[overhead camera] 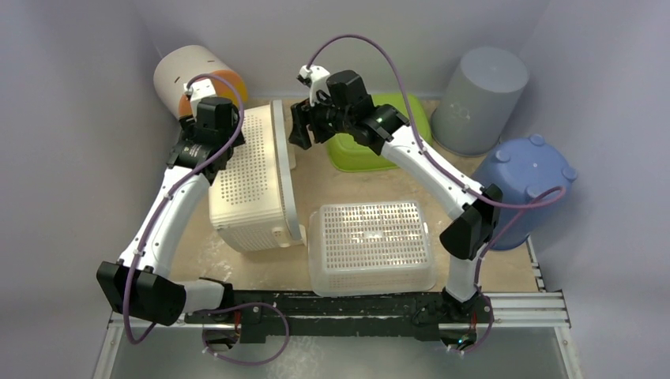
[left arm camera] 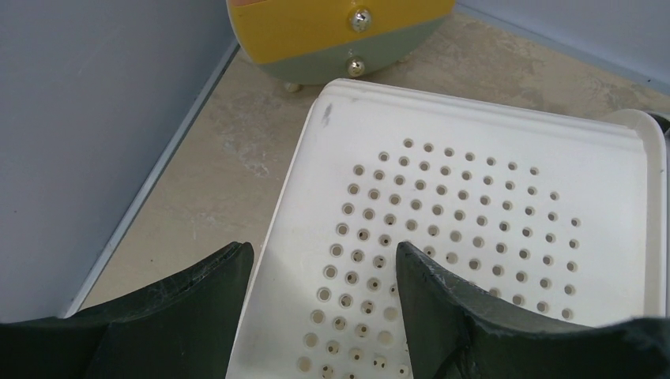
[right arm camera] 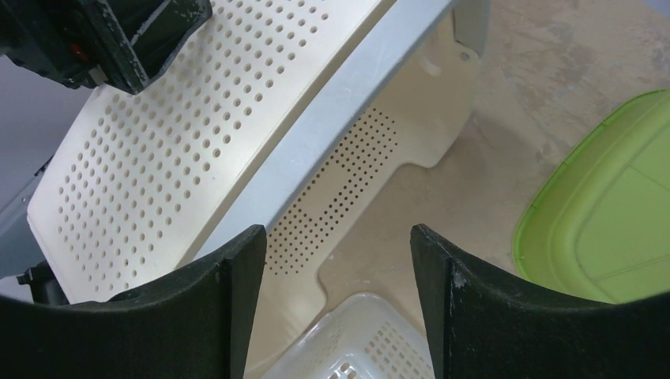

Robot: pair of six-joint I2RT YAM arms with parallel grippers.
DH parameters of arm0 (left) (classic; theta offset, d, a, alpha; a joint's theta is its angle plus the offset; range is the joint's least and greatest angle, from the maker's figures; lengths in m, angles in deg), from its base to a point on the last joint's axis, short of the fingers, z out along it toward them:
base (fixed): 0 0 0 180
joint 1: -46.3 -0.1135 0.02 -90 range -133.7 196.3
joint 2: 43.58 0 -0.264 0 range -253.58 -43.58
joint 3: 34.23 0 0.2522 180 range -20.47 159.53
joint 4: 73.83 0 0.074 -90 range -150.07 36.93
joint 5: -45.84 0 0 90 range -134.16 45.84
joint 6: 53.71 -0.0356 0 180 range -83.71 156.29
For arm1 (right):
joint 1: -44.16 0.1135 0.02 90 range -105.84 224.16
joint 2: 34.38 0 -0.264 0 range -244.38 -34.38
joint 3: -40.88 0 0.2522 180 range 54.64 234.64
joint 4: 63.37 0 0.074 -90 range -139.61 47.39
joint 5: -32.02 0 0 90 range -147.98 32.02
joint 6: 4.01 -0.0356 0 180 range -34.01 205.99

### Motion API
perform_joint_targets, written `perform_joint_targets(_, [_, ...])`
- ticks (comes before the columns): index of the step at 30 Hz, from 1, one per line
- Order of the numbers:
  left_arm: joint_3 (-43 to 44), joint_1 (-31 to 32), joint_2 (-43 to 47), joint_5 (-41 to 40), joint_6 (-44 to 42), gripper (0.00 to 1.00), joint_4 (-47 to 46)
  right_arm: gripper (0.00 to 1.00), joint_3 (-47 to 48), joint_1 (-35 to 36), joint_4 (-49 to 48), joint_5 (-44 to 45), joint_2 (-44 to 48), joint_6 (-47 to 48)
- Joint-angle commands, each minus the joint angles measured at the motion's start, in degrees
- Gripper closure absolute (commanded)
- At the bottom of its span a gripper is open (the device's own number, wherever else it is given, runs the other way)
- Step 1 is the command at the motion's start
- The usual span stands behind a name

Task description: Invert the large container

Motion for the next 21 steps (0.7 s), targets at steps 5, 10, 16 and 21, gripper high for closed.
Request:
perform_joint_targets(5, [-1.1,-0.5,1.7,1.3,1.9,0.33,-3.9,0.30,6.8,1.0,2.9,2.2,-0.9,0.4])
perform_joint_targets(10, [-1.7,-0.5,1.5,1.4,2.0,0.33,-4.4,0.30,13.3,2.7,5.3,0.9,-6.3,0.9])
perform_joint_targets(16, [-1.4,-0.5,1.1,1.8,1.8,0.33,-5.1,0.30,16.0,4.1,5.9,1.1,-9.0,0.3])
perform_joint_targets(21, [-0.8,-0.5,0.4,2.3,1.6,0.33,-5.4,0.31,17.5,4.7,6.5,1.4,-10.5,0.1])
